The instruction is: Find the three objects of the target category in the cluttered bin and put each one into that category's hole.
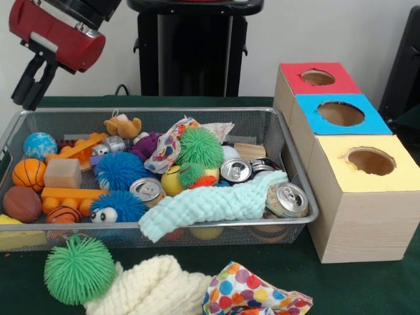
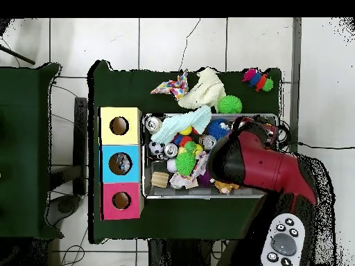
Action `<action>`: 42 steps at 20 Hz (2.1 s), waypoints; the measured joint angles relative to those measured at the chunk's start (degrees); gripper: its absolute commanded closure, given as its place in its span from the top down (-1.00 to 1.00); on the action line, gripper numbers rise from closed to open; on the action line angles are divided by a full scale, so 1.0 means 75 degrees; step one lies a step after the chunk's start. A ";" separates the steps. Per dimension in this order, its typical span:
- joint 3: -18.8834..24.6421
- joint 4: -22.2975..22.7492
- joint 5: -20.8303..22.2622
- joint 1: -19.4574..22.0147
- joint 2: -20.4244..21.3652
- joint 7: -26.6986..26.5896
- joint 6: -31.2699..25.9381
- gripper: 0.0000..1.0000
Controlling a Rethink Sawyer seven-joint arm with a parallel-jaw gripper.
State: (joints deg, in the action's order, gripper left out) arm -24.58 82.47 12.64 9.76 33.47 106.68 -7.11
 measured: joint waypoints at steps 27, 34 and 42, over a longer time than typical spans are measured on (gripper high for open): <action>-0.0594 -0.0755 -0.0025 -0.0635 -0.0510 0.0000 0.0110 -1.00; -0.0636 -0.0739 -0.0025 -0.0644 -0.0492 0.0000 0.0412 -1.00; -0.0634 -0.0739 -0.0025 -0.0633 -0.0468 0.0000 0.0568 -1.00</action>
State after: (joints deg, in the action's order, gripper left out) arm -29.34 76.93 12.45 5.01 29.96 106.68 -2.85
